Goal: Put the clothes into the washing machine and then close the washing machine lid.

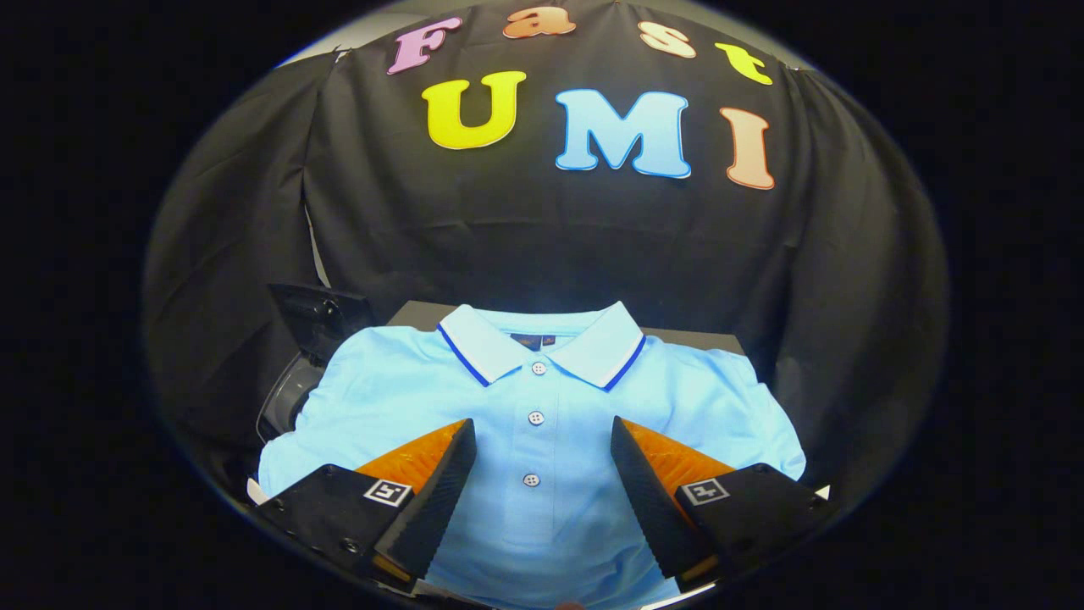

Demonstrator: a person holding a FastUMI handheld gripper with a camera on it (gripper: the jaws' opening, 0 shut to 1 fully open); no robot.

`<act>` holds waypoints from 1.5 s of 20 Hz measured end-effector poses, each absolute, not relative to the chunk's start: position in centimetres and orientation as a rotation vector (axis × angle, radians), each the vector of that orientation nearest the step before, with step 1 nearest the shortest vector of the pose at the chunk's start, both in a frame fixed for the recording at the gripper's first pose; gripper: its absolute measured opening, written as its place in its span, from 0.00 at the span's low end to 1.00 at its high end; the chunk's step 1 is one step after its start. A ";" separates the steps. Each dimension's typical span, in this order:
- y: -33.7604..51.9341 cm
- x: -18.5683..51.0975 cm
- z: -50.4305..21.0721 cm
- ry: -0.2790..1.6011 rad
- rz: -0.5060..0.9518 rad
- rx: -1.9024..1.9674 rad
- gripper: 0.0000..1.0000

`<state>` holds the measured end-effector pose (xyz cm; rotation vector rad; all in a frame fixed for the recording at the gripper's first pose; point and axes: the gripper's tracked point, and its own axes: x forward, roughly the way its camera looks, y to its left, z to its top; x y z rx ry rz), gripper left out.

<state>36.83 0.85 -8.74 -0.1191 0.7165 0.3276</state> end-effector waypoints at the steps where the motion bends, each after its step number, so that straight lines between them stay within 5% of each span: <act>1: 1.1 36.8 -9.2 0.734 0.338 -0.125 0.99; 9: 2.0 36.7 -9.5 0.778 0.372 -0.103 0.92; 16: 2.9 36.7 -9.4 0.765 0.399 -0.063 0.21; 18: 3.0 36.9 -9.3 0.749 0.402 -0.058 0.21; 20: 2.9 37.0 -8.9 0.741 0.409 -0.021 0.04; 30: 4.2 36.8 -4.2 0.657 0.416 0.242 0.01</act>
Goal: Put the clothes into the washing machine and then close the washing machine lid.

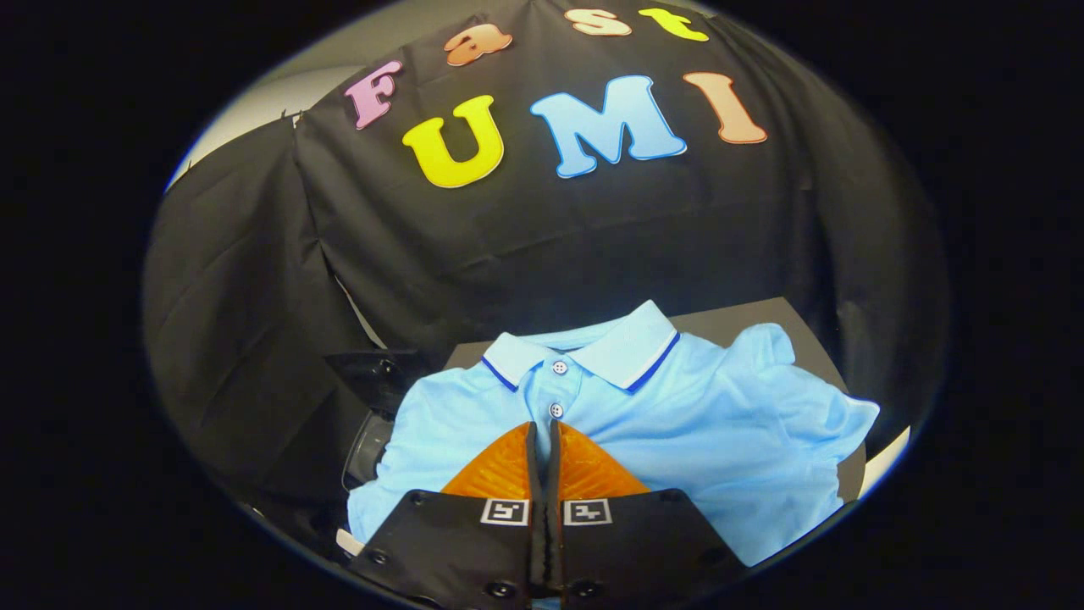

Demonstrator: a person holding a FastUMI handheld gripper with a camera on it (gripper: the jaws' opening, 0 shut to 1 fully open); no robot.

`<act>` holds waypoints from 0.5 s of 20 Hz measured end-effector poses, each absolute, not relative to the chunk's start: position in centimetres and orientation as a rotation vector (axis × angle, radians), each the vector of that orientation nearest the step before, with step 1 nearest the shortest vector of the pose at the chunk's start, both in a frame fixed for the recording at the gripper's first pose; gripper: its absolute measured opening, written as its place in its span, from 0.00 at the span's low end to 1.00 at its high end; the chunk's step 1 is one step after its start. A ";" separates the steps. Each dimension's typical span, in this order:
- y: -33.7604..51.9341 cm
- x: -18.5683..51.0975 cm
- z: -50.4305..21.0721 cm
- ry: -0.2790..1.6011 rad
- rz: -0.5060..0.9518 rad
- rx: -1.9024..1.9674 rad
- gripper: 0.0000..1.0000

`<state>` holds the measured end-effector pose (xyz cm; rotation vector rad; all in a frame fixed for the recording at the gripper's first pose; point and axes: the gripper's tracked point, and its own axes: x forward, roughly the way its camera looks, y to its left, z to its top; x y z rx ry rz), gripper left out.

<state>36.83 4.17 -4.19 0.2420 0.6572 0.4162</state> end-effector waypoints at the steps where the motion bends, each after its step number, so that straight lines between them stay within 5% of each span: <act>1: 4.8 36.7 -3.6 0.643 0.418 0.258 0.01; 10: 12.5 35.1 3.2 0.506 0.501 0.364 0.01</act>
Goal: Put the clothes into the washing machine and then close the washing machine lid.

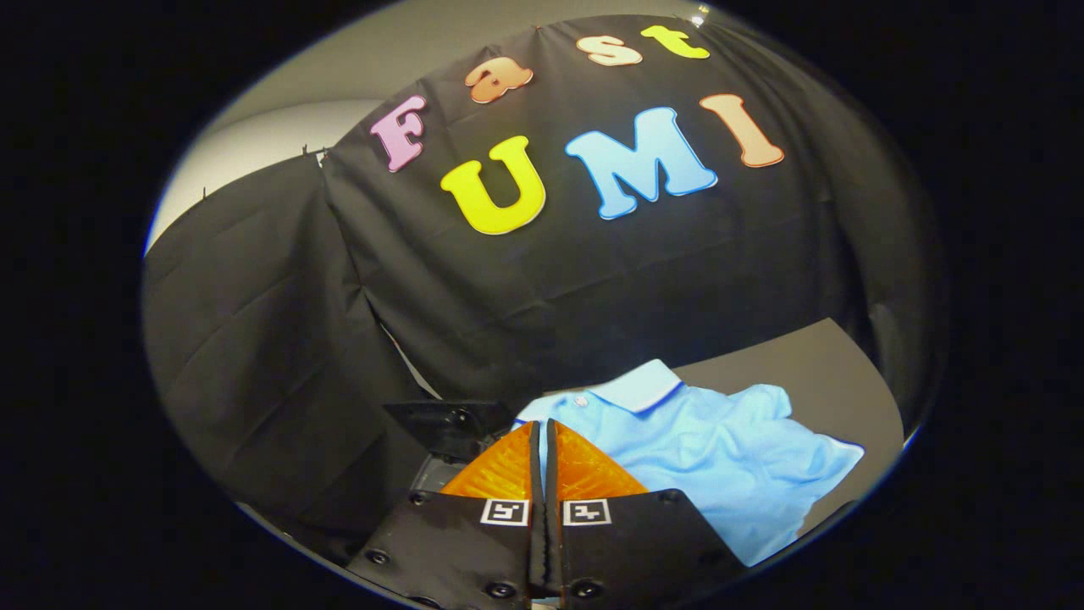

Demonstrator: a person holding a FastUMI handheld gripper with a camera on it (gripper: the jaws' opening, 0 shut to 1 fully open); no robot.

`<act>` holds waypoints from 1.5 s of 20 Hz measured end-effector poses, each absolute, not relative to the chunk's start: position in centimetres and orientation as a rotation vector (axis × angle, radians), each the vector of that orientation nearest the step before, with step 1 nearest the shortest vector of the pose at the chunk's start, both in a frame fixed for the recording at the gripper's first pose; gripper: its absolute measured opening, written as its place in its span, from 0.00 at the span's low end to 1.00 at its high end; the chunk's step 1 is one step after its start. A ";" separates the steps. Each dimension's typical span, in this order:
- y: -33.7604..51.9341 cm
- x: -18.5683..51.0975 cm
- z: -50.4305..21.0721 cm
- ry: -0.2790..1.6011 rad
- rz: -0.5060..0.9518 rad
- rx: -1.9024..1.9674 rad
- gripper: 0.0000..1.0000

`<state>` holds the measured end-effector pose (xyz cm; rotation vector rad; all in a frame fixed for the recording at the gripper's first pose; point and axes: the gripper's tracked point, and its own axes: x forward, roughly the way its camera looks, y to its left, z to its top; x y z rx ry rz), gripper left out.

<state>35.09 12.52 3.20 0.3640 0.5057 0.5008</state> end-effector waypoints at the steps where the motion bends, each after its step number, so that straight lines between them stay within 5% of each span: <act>1: 12.6 35.2 2.7 0.507 0.487 0.327 0.01; 6: 12.9 34.1 -3.1 0.661 0.420 0.159 0.03; 9: 12.1 33.4 -4.7 0.686 0.377 0.036 1.00; 19: 12.2 32.6 -8.7 0.780 0.369 -0.089 0.99; 23: 12.9 33.2 -8.8 0.782 0.386 -0.051 0.44; 24: 12.7 33.4 -8.7 0.775 0.381 -0.031 0.44; 26: 13.0 33.4 -8.5 0.776 0.400 0.017 0.15; 27: 13.1 33.2 -8.5 0.771 0.387 0.077 0.15; 28: 13.2 33.2 -8.6 0.777 0.385 0.113 0.02; 30: 13.6 33.1 -7.1 0.750 0.396 0.219 0.02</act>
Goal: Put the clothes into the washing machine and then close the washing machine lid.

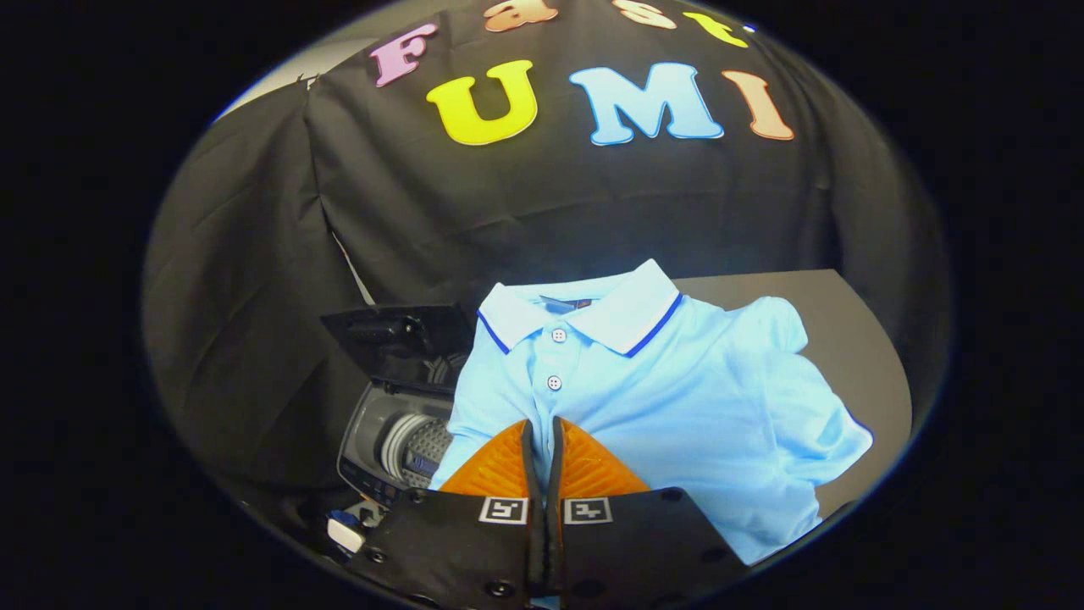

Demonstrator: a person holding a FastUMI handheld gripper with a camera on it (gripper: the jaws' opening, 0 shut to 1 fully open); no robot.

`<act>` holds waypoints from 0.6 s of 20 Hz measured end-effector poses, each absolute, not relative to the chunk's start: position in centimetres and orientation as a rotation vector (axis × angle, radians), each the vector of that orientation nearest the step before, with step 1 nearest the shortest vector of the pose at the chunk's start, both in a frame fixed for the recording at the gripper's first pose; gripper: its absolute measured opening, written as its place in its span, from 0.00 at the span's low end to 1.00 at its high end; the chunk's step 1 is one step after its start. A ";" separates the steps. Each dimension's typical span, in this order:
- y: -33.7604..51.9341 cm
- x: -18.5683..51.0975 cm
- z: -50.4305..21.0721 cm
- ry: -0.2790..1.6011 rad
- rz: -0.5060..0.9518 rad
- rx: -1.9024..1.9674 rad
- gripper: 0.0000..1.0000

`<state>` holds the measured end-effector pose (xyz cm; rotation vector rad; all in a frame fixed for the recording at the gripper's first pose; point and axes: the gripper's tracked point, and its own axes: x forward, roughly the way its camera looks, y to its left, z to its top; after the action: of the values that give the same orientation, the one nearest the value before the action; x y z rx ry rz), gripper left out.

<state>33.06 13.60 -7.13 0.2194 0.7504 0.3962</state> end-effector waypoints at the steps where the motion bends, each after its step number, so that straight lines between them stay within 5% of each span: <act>1: 14.1 33.1 -6.4 0.737 0.418 0.272 0.02; 12: 19.5 33.0 -0.3 0.640 0.556 0.518 0.02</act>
<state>33.02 19.46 -0.27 0.5179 0.6396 0.5561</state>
